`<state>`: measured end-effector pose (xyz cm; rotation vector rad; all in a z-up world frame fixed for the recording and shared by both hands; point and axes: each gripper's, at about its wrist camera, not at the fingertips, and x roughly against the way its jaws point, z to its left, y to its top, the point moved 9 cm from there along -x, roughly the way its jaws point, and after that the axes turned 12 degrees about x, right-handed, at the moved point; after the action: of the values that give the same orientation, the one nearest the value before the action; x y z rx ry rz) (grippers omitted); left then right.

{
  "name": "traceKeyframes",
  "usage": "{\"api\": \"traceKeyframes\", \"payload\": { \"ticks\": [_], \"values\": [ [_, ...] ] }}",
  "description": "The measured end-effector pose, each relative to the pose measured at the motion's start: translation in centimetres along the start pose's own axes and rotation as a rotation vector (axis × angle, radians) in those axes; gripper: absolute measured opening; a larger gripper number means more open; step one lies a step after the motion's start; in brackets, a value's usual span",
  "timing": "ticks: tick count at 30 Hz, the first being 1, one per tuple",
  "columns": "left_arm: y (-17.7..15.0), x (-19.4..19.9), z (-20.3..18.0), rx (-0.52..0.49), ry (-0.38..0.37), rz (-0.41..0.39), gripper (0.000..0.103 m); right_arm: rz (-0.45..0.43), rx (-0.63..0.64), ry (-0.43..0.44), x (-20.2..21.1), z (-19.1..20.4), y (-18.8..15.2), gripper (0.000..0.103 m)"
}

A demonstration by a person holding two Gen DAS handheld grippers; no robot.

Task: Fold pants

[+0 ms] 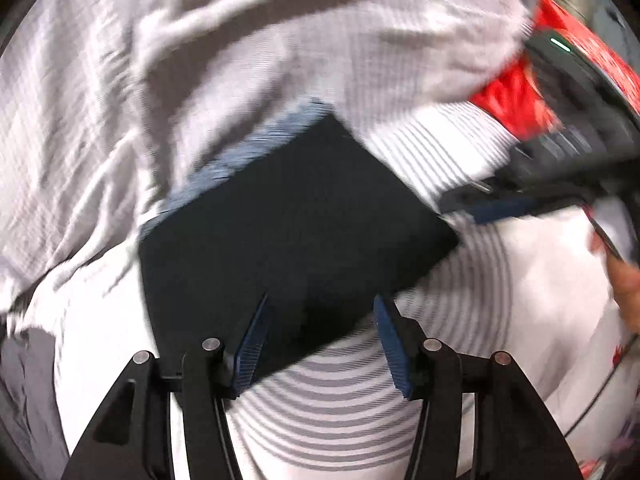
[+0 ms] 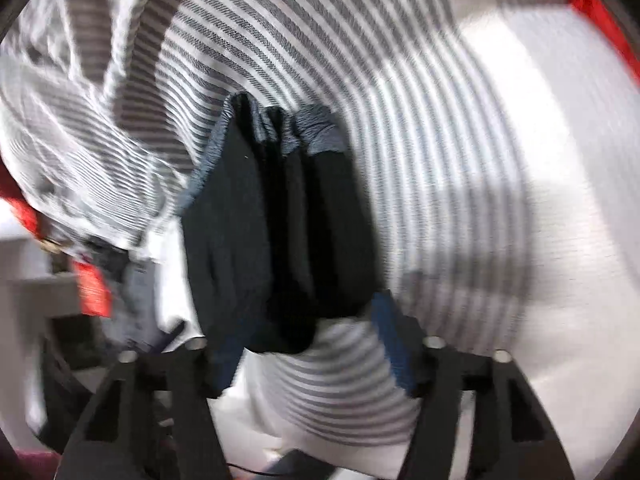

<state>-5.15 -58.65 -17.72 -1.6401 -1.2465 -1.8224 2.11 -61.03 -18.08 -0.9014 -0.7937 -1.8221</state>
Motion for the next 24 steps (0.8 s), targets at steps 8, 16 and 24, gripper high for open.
{"api": "traceKeyframes", "payload": {
  "ticks": [8,16,24],
  "values": [
    [1.7,-1.3,7.6,0.249,0.029,0.047,0.055,-0.049,0.102,-0.094,1.0,3.6,2.2,0.049],
    [2.0,-4.6,11.0,0.418,-0.014,0.109,0.055,-0.022,0.218,-0.139,-1.2,7.4,4.8,0.037],
    [0.7,-7.6,11.9,0.469,-0.016,0.152,0.055,0.01,0.242,-0.198,-3.2,7.0,5.3,0.037]
  ]
}}
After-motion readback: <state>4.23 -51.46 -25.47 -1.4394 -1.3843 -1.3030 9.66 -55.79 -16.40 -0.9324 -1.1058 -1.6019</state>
